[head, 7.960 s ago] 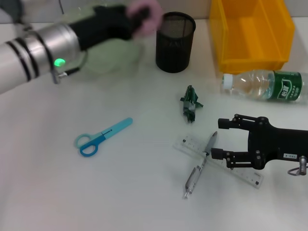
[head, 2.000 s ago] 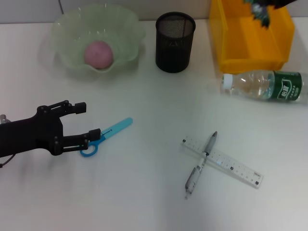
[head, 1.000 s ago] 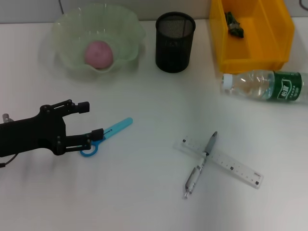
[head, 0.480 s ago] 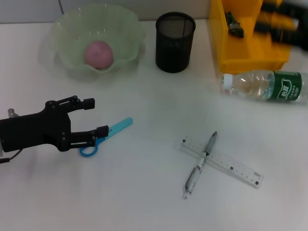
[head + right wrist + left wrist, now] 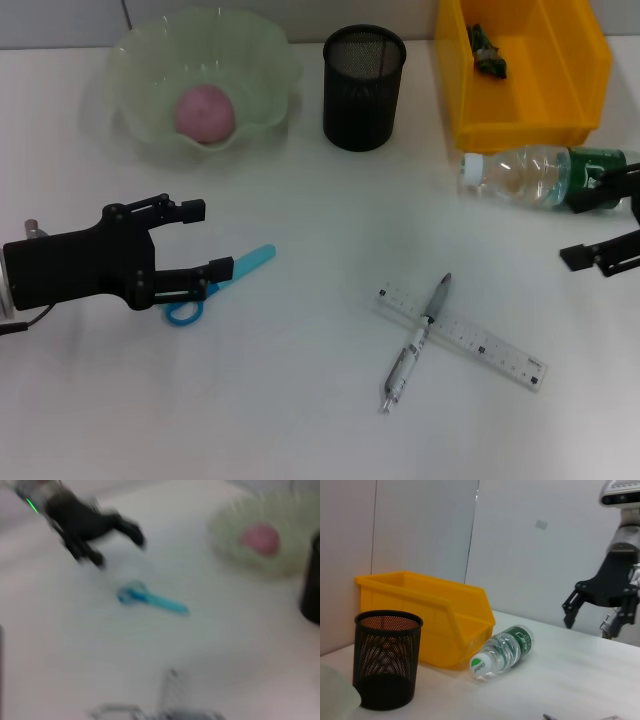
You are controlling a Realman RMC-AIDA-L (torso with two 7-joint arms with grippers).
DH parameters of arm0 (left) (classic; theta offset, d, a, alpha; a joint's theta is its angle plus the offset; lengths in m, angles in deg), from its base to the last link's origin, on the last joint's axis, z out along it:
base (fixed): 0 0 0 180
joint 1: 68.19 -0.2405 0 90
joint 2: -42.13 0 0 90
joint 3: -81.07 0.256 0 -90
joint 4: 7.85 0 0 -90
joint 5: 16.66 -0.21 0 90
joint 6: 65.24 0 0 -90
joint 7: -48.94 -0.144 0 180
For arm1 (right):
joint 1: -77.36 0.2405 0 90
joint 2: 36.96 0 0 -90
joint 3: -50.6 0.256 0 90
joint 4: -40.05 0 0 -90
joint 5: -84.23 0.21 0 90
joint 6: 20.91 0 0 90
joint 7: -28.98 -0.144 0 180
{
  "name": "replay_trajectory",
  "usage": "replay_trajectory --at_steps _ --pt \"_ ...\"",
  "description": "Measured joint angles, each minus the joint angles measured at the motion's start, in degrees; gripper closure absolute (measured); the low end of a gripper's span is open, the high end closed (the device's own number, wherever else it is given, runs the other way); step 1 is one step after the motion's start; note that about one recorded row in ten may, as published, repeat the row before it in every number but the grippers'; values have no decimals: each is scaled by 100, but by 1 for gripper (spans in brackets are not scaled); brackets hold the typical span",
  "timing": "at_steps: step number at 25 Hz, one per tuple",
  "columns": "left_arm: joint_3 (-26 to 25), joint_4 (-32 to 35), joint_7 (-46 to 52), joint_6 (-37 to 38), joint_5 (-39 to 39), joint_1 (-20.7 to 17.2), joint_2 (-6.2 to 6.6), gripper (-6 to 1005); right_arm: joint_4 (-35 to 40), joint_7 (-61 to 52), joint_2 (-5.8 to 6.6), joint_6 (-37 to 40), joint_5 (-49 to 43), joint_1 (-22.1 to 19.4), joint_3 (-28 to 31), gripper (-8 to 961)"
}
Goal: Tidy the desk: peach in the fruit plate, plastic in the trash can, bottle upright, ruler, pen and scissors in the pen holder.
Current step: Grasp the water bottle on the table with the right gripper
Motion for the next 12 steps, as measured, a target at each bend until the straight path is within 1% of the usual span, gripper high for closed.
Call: replay_trajectory --at_steps 3,6,8,12 --pt "6 0 -4 -1 0 1 -25 140 464 -481 -80 -34 -928 311 -36 158" --pt "10 0 -5 -6 0 5 -60 140 687 -765 -184 -44 -1904 758 -48 158" --pt "10 0 -5 -8 0 9 -79 139 755 -833 -254 -61 -2375 972 -48 158" --pt "5 0 0 -14 0 9 -115 139 801 -867 -462 -306 -3282 1279 -95 158"
